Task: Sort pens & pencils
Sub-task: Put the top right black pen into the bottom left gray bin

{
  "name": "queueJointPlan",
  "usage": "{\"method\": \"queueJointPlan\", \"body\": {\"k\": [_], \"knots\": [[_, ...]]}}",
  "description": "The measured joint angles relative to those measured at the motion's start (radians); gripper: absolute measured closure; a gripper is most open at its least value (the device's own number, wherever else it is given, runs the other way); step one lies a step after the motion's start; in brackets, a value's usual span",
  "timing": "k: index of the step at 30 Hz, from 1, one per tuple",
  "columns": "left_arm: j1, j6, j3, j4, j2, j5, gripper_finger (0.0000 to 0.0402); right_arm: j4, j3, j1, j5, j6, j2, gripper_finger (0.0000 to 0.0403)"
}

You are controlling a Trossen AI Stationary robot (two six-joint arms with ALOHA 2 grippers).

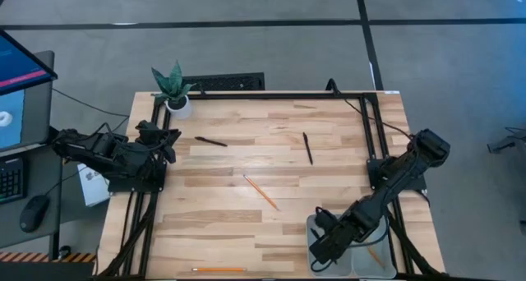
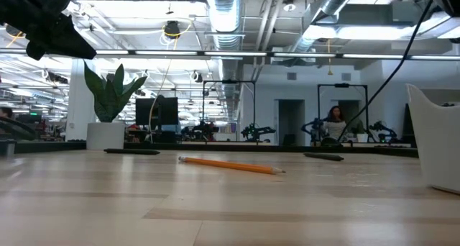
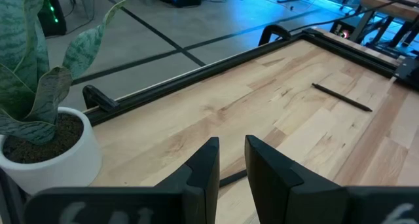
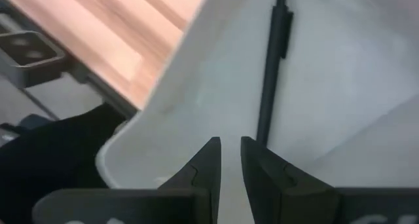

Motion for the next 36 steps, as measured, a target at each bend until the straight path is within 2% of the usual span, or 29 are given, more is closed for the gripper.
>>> {"method": "queueJointPlan", "body": {"k": [7, 18, 23, 32, 36], "knots": [[0.000, 0.000, 0.000, 0.000, 0.000, 0.000, 0.0338, 0.000, 0.001, -0.051, 0.002, -0.082, -0.087, 0.0321], [0.000, 0.000, 0.000, 0.000, 0.000, 0.000, 0.0338, -0.001, 0.001, -0.223, 0.029, -0.312, -0.136, 0.0307], [0.000, 0.000, 0.000, 0.000, 0.000, 0.000, 0.0338, -0.001, 0.001, -0.309, 0.026, -0.388, -0.136, 0.0265], [0.000, 0.000, 0.000, 0.000, 0.000, 0.000, 0.0338, -0.001, 0.001, -0.457, 0.014, -0.435, -0.136, 0.0160], [0.000, 0.000, 0.000, 0.000, 0.000, 0.001, 0.0338, 0.000, 0.001, -0.525, 0.007, -0.539, -0.135, 0.0139]]}}
